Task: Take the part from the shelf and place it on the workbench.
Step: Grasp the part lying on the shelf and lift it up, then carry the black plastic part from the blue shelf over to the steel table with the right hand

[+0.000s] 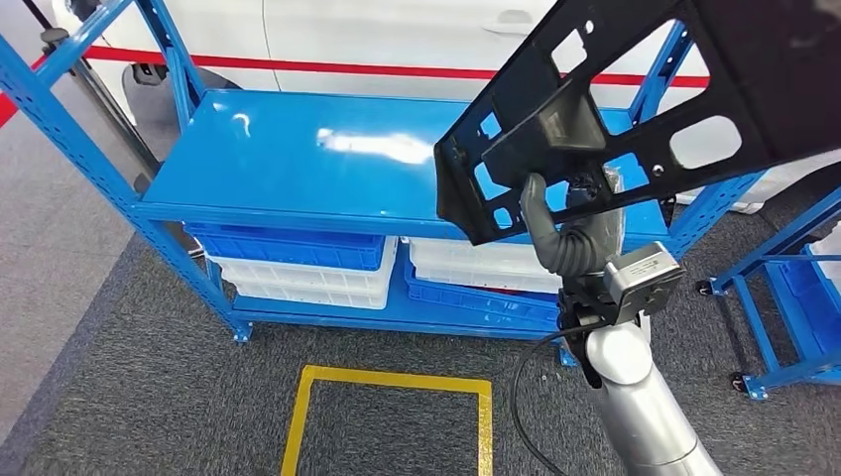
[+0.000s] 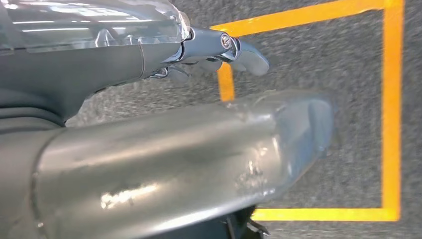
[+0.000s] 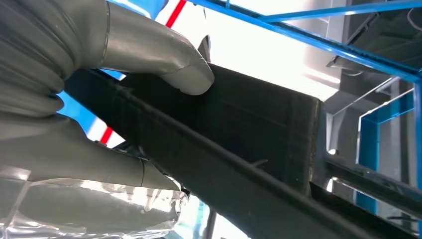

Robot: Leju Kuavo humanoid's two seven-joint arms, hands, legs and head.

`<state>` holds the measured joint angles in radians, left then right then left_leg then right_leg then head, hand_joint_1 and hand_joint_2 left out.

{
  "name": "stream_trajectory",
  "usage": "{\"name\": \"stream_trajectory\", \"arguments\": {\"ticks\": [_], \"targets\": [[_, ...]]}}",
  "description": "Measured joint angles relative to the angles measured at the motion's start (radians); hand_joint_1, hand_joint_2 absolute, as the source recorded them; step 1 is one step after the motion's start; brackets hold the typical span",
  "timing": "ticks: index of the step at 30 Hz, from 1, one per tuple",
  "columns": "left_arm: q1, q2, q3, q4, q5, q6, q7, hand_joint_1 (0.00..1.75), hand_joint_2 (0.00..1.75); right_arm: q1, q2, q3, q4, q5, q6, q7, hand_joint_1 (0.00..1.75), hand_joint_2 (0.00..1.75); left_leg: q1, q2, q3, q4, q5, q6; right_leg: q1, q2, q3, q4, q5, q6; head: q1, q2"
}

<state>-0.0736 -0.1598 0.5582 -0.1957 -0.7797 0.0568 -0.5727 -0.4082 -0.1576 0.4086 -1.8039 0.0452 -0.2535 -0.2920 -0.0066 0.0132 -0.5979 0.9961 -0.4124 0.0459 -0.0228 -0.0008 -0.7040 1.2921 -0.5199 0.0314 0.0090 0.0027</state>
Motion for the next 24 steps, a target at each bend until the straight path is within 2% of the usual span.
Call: {"name": "stream_trajectory", "arguments": {"ticks": [1, 2, 3, 4, 5, 7, 8, 9, 10, 11, 12, 13, 14, 15, 16, 17, 18, 19, 20, 22, 23, 24], "targets": [[0.000, 0.000, -0.001, 0.000, -0.001, 0.000, 0.001, 0.00, 0.00, -0.005, 0.000, -0.002, 0.002, -0.001, 0.001, 0.002, 1.75, 1.75, 0.000, 0.000, -0.020, 0.009, 0.008, -0.003, -0.001, 0.000, 0.045, -0.044, 0.022, -0.001, 0.000, 0.000], [0.000, 0.000, -0.002, 0.000, -0.002, 0.000, 0.001, 0.00, 0.00, -0.011, 0.000, -0.003, 0.003, -0.002, 0.002, 0.004, 1.75, 1.75, -0.001, -0.001, -0.038, 0.020, 0.015, -0.007, 0.001, -0.001, 0.099, -0.111, 0.025, -0.004, 0.000, 0.000], [-0.001, 0.000, -0.003, 0.000, -0.004, 0.000, 0.002, 0.00, 0.00, -0.018, 0.000, -0.004, 0.004, -0.003, 0.003, 0.005, 1.75, 1.75, -0.003, -0.002, -0.051, 0.029, 0.022, -0.011, 0.003, -0.001, 0.147, -0.177, 0.013, -0.009, -0.001, 0.000], [-0.001, 0.000, -0.004, 0.000, -0.006, 0.001, 0.003, 0.00, 0.00, -0.023, 0.001, -0.006, 0.005, -0.003, 0.003, 0.006, 1.75, 1.75, -0.004, -0.002, -0.060, 0.036, 0.029, -0.016, 0.006, -0.001, 0.181, -0.229, -0.002, -0.014, -0.002, 0.000], [-0.001, 0.000, -0.005, 0.000, -0.008, 0.002, 0.004, 0.00, 0.00, -0.027, 0.001, -0.007, 0.005, -0.003, 0.004, 0.006, 1.75, 1.75, -0.004, -0.002, -0.065, 0.039, 0.037, -0.022, 0.009, -0.001, 0.195, -0.257, -0.014, -0.019, -0.002, 0.000], [0.002, 0.001, -0.007, 0.000, -0.014, 0.005, 0.005, 0.00, 0.00, -0.029, 0.001, -0.009, 0.009, -0.004, 0.004, 0.007, 1.75, 1.75, -0.003, -0.004, -0.072, 0.038, 0.049, -0.033, 0.008, -0.002, 0.185, -0.267, -0.001, -0.033, -0.001, 0.000], [0.004, 0.001, -0.007, 0.000, -0.016, 0.007, 0.006, 0.00, 0.00, -0.030, 0.001, -0.010, 0.011, -0.004, 0.004, 0.007, 1.75, 1.75, -0.002, -0.005, -0.079, 0.047, 0.034, -0.039, 0.006, -0.004, 0.176, -0.268, 0.010, -0.042, -0.001, 0.000], [0.006, 0.001, -0.008, 0.000, -0.017, 0.007, 0.007, 0.00, 0.00, -0.030, 0.002, -0.010, 0.012, -0.004, 0.004, 0.007, 1.75, 1.75, 0.000, -0.007, -0.091, 0.072, 0.000, -0.047, 0.002, -0.006, 0.164, -0.270, 0.023, -0.049, -0.004, 0.000], [0.007, 0.002, -0.008, 0.000, -0.018, 0.008, 0.007, 0.00, 0.00, -0.031, 0.002, -0.010, 0.012, -0.005, 0.004, 0.007, 1.75, 1.75, 0.004, -0.008, -0.106, 0.119, -0.051, -0.055, 0.001, -0.008, 0.150, -0.271, 0.037, -0.054, -0.006, 0.000], [0.008, 0.002, -0.008, 0.000, -0.018, 0.008, 0.007, 0.00, 0.00, -0.031, 0.002, -0.011, 0.013, -0.005, 0.004, 0.007, 1.75, 1.75, 0.007, -0.009, -0.123, 0.180, -0.105, -0.062, 0.000, -0.008, 0.134, -0.270, 0.050, -0.057, -0.008, 0.000], [0.009, 0.002, -0.008, 0.000, -0.018, 0.007, 0.007, 0.00, 0.00, -0.031, 0.002, -0.011, 0.013, -0.005, 0.004, 0.007, 1.75, 1.75, 0.011, -0.009, -0.136, 0.245, -0.144, -0.068, 0.000, -0.008, 0.117, -0.270, 0.063, -0.057, -0.010, 0.000], [0.009, 0.002, -0.008, 0.000, -0.018, 0.007, 0.007, 0.00, 0.00, -0.031, 0.002, -0.011, 0.013, -0.005, 0.004, 0.007, 1.75, 1.75, 0.014, -0.009, -0.139, 0.297, -0.161, -0.073, 0.000, -0.008, 0.100, -0.269, 0.077, -0.055, -0.010, 0.000], [0.009, 0.002, -0.008, 0.000, -0.018, 0.006, 0.007, 0.00, 0.00, -0.031, 0.002, -0.011, 0.014, -0.006, 0.004, 0.007, 1.75, 1.75, 0.017, -0.009, -0.129, 0.321, -0.152, -0.076, -0.001, -0.008, 0.082, -0.268, 0.089, -0.052, -0.010, 0.000], [0.009, 0.002, -0.008, 0.000, -0.019, 0.006, 0.007, 0.00, 0.00, -0.031, 0.002, -0.012, 0.015, -0.006, 0.004, 0.007, 1.75, 1.75, 0.020, -0.009, -0.102, 0.312, -0.128, -0.078, -0.003, -0.008, 0.066, -0.267, 0.102, -0.049, -0.010, 0.000], [0.008, 0.002, -0.008, 0.000, -0.019, 0.005, 0.007, 0.00, 0.00, -0.031, 0.002, -0.012, 0.015, -0.006, 0.003, 0.008, 1.75, 1.75, 0.022, -0.009, -0.059, 0.270, -0.100, -0.079, -0.005, -0.008, 0.051, -0.266, 0.114, -0.044, -0.010, 0.000], [0.006, 0.002, -0.009, 0.000, -0.020, 0.005, 0.007, 0.00, 0.00, -0.031, 0.002, -0.012, 0.015, -0.006, 0.003, 0.008, 1.75, 1.75, 0.023, -0.010, -0.001, 0.201, -0.088, -0.079, -0.006, -0.008, 0.039, -0.265, 0.125, -0.038, -0.011, 0.000], [0.004, 0.002, -0.009, 0.000, -0.021, 0.005, 0.007, 0.00, 0.00, -0.032, 0.003, -0.012, 0.015, -0.006, 0.003, 0.008, 1.75, 1.75, 0.022, -0.012, 0.057, 0.121, -0.092, -0.076, -0.006, -0.008, 0.030, -0.264, 0.135, -0.032, -0.010, 0.000], [0.002, 0.002, -0.009, 0.000, -0.022, 0.005, 0.007, 0.00, 0.00, -0.033, 0.003, -0.013, 0.015, -0.006, 0.002, 0.008, 1.75, 1.75, 0.021, -0.014, 0.097, 0.061, -0.102, -0.070, -0.006, -0.009, 0.025, -0.266, 0.146, -0.024, -0.010, 0.000], [0.000, 0.002, -0.009, 0.000, -0.023, 0.005, 0.007, 0.00, 0.00, -0.034, 0.003, -0.013, 0.015, -0.006, 0.001, 0.008, 1.75, 1.75, 0.018, -0.017, 0.119, 0.022, -0.113, -0.063, -0.007, -0.010, 0.023, -0.269, 0.158, -0.017, -0.012, 0.000], [-0.001, 0.002, -0.009, 0.000, -0.026, 0.005, 0.006, 0.00, 0.00, -0.035, 0.004, -0.014, 0.016, -0.006, -0.001, 0.009, 1.75, 1.75, 0.015, -0.018, 0.112, 0.007, -0.103, -0.044, -0.008, -0.011, 0.021, -0.278, 0.179, -0.002, -0.013, 0.000], [-0.001, 0.001, -0.009, 0.000, -0.026, 0.004, 0.006, 0.00, 0.00, -0.035, 0.004, -0.015, 0.017, -0.006, -0.002, 0.009, 1.75, 1.75, 0.015, -0.016, 0.105, 0.005, -0.091, -0.035, -0.009, -0.009, 0.017, -0.275, 0.171, 0.003, -0.013, 0.000], [-0.001, 0.001, -0.009, 0.000, -0.027, 0.004, 0.006, 0.00, 0.00, -0.036, 0.003, -0.016, 0.018, -0.006, -0.003, 0.009, 1.75, 1.75, 0.016, -0.013, 0.094, 0.002, -0.078, -0.023, -0.010, -0.008, 0.007, -0.256, 0.143, 0.007, -0.010, 0.000]]}}
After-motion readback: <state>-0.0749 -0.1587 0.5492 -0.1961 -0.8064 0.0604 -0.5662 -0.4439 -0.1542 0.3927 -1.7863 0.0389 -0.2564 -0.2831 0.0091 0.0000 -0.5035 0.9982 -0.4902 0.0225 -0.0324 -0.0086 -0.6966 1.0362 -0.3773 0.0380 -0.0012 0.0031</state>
